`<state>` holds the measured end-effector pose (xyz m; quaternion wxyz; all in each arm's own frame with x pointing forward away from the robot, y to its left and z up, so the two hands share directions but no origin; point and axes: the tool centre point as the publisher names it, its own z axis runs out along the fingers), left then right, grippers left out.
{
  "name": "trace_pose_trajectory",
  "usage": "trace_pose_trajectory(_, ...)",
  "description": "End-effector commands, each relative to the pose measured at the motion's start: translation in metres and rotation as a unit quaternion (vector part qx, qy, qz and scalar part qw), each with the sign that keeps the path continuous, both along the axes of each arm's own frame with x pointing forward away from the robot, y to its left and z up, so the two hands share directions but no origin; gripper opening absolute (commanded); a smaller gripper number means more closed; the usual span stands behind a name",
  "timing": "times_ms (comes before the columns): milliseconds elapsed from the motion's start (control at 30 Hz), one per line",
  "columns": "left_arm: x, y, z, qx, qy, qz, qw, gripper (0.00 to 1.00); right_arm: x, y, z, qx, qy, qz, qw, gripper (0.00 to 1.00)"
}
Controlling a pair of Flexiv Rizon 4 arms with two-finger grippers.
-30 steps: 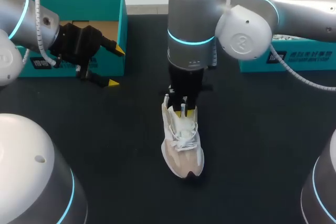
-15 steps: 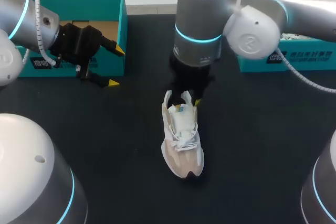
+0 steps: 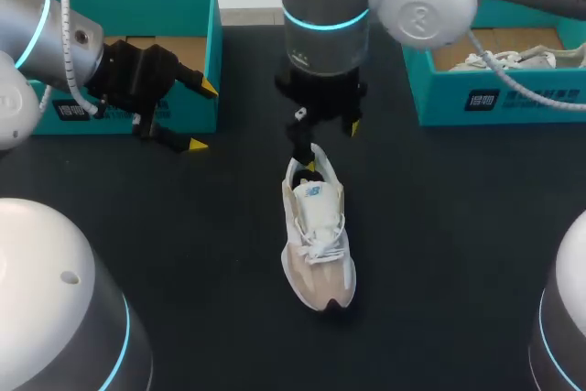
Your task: Take the shoe out of the shoebox, open the shoe tongue, remove and reinsert the insole, then place the shoe into the shoebox
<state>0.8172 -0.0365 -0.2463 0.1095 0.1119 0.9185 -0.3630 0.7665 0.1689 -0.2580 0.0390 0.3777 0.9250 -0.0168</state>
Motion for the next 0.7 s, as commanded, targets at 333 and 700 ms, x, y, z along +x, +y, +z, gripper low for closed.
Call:
trace_pose_trajectory(333, 0.0, 0.0, 0.0, 0.002, 0.0, 0.0, 1.0, 1.0, 0.052, 0.023, -0.019, -0.066, -0.031, 0.285, 0.956, 1.0)
trace_pose_trajectory(700, 0.0, 0.0, 0.0, 0.002, 0.0, 0.0, 1.0, 1.0, 0.075, 0.019, -0.067, -0.021, -0.042, 0.33, 0.943, 1.0)
